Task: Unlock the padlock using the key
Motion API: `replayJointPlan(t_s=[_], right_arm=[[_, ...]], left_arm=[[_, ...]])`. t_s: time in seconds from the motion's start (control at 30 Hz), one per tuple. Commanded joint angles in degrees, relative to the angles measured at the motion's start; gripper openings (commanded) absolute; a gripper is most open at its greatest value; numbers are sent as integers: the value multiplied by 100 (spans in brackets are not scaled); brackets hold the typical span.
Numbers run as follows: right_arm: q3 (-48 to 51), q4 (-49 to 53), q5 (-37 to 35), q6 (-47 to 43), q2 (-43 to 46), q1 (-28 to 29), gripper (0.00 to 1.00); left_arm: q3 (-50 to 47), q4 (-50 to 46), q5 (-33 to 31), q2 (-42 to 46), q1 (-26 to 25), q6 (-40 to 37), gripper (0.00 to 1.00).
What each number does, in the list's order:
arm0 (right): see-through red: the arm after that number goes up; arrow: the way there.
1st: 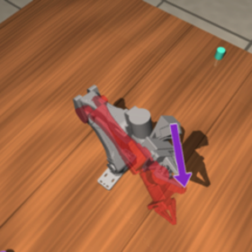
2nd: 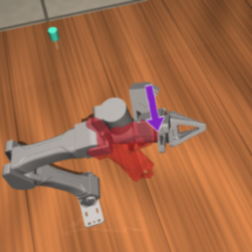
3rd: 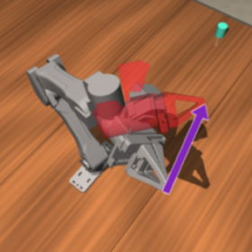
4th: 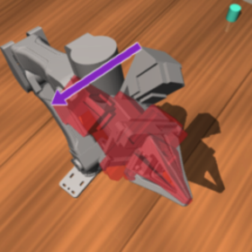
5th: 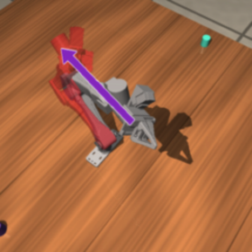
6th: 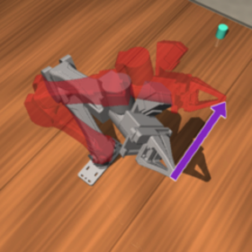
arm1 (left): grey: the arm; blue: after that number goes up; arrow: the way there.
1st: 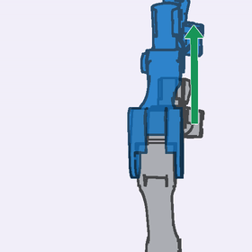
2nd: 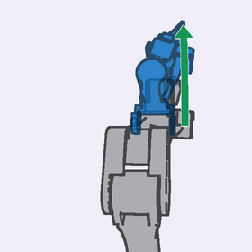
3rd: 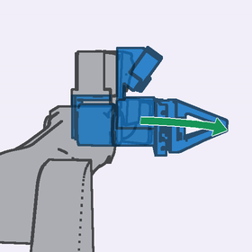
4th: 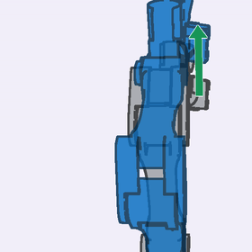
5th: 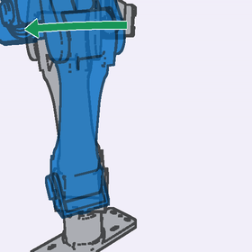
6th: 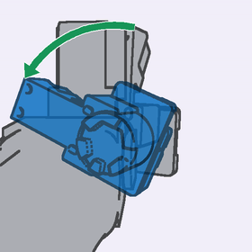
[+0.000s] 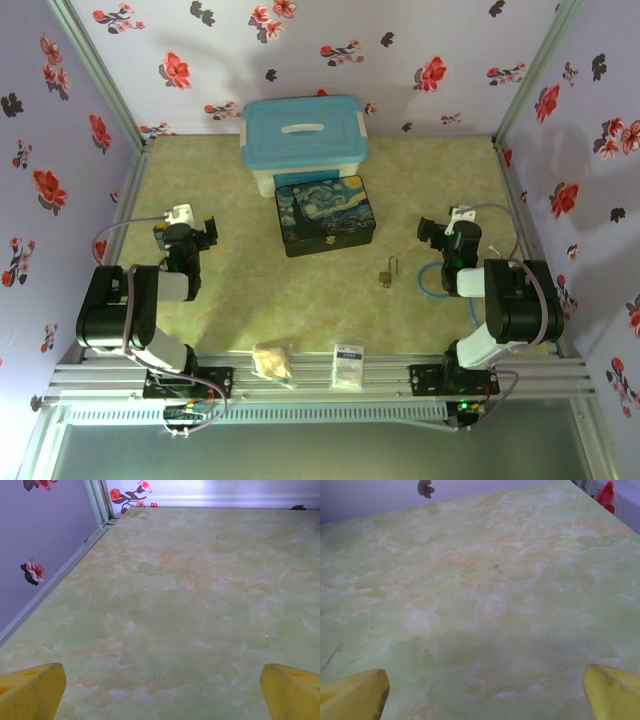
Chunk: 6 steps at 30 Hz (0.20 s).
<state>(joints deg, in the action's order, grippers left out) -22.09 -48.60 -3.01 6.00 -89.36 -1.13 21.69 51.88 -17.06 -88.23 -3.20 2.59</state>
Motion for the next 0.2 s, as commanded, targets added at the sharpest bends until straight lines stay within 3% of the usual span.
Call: replayJointPlan(t_s=[0.0,0.17], right_arm=[[-117,-76,-79,-86,-23,11,99],[-55,-124,-70,-89,12,7,99]], left_arm=[[-25,218,21,-66,30,-39,100],[-29,217,22,-63,27,-34,100]])
